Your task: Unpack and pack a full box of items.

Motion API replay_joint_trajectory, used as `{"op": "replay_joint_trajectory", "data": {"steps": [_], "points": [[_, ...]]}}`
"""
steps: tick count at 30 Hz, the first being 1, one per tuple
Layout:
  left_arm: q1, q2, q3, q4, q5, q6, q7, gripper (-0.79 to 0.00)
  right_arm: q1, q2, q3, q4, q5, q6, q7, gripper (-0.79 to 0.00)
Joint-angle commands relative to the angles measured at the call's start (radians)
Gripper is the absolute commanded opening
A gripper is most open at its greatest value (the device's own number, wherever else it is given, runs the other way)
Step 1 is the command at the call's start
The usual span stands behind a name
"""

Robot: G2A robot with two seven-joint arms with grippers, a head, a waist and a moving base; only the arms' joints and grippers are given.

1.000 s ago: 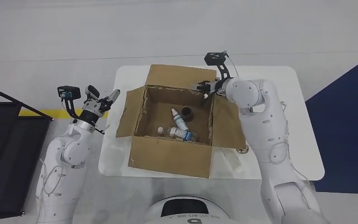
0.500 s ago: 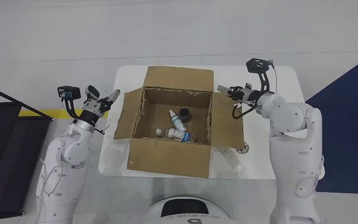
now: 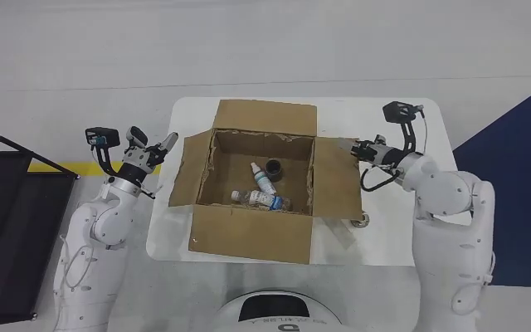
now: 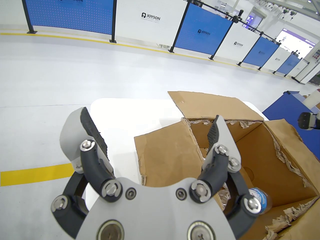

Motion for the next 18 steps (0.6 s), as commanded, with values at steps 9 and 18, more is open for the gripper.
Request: {"op": "replay_joint_trajectory", "data": {"steps": [9,18], "points": [[0.000,0.000,0.000,0.000,0.000,0.000,0.000,0.000,0.049,0.014,-0.130,0.097,-0.169,0.082,0.126,-0.385],[0.000,0.000,0.000,0.000,0.000,0.000,0.000,0.000,0.082,0.013,-0.260,0.118,-0.219,0.131,0.115,-0.434]]}}
